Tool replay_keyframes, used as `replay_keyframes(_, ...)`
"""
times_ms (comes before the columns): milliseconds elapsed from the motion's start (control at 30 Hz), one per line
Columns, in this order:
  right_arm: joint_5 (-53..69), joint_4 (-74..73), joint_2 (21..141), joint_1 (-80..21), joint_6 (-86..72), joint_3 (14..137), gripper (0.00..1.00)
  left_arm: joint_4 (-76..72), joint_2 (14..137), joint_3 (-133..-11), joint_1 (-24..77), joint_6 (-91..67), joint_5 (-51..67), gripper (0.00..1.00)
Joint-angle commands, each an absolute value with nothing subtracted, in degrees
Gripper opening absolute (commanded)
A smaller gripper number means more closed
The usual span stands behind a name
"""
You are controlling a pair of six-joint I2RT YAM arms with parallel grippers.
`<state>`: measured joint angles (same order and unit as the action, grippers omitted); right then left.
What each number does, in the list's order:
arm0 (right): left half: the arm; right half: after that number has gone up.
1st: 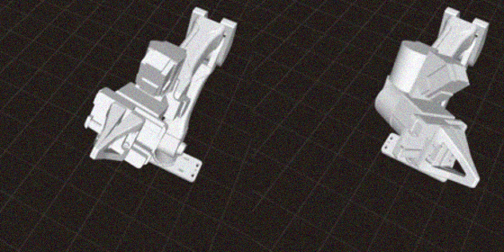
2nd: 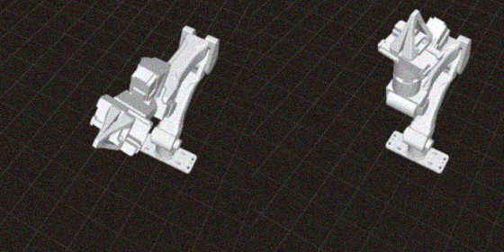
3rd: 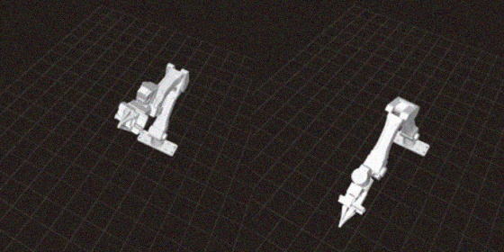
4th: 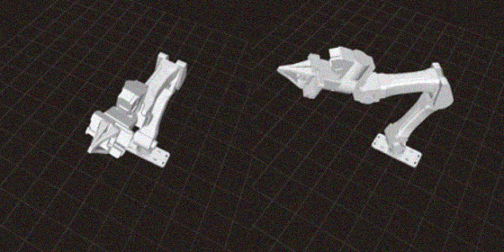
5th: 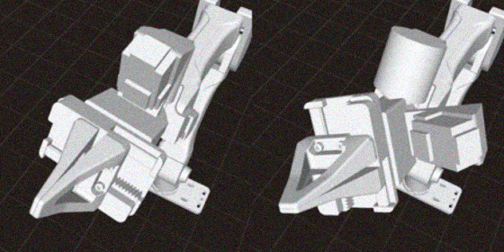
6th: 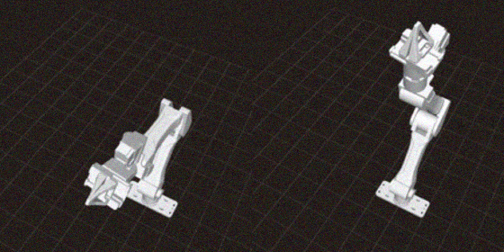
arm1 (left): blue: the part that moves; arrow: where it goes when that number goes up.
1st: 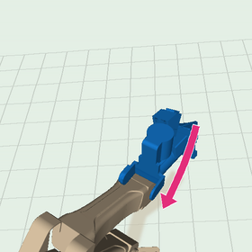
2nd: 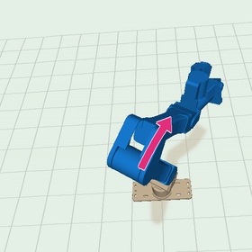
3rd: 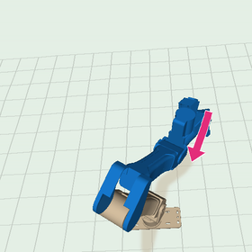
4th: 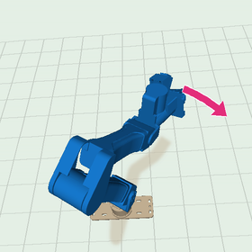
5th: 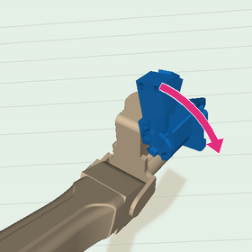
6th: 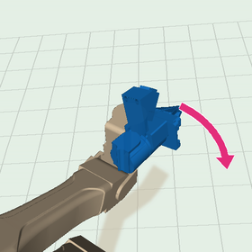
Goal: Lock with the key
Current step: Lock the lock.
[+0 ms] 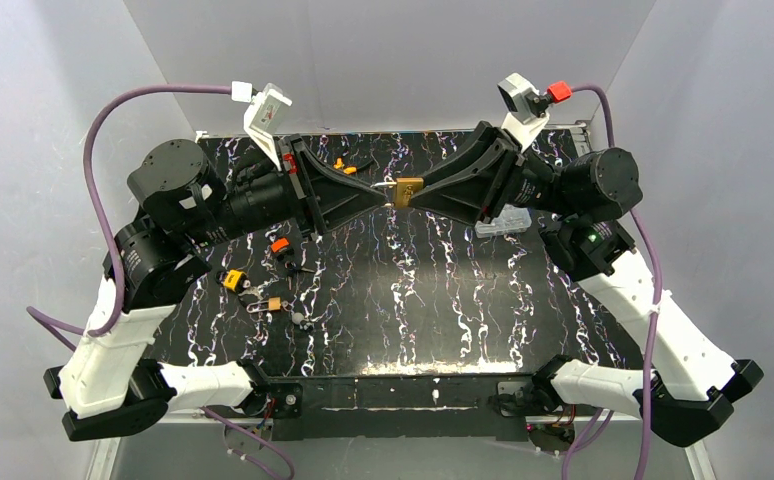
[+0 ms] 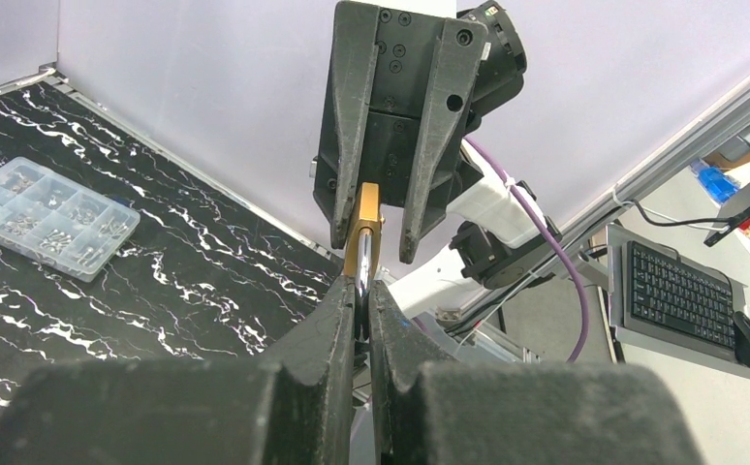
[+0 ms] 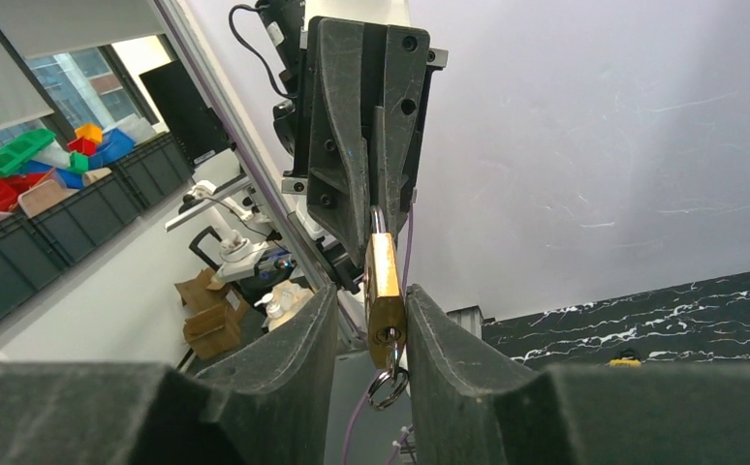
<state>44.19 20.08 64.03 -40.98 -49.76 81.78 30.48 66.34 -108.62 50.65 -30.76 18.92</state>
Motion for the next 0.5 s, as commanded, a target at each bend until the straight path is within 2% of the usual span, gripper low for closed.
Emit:
replay_keyframes(0, 45.8, 22.2, 63.9, -41.1, -50.5, 84.2, 0.37, 28.8, 66.5, -110.2, 50.7, -30.8, 19.5, 0.00)
replay_keyframes(367, 45.9, 20.5, 64.3, -41.0, -50.4, 85.0, 0.29, 29.8, 67.1, -109.8, 50.7, -30.6, 20.3, 0.00)
replay_keyframes(467, 45.9, 19.4, 64.3, -41.0, -50.2, 85.1, 0.21, 30.0, 67.1, -109.7, 50.6, -30.5, 20.3, 0.00)
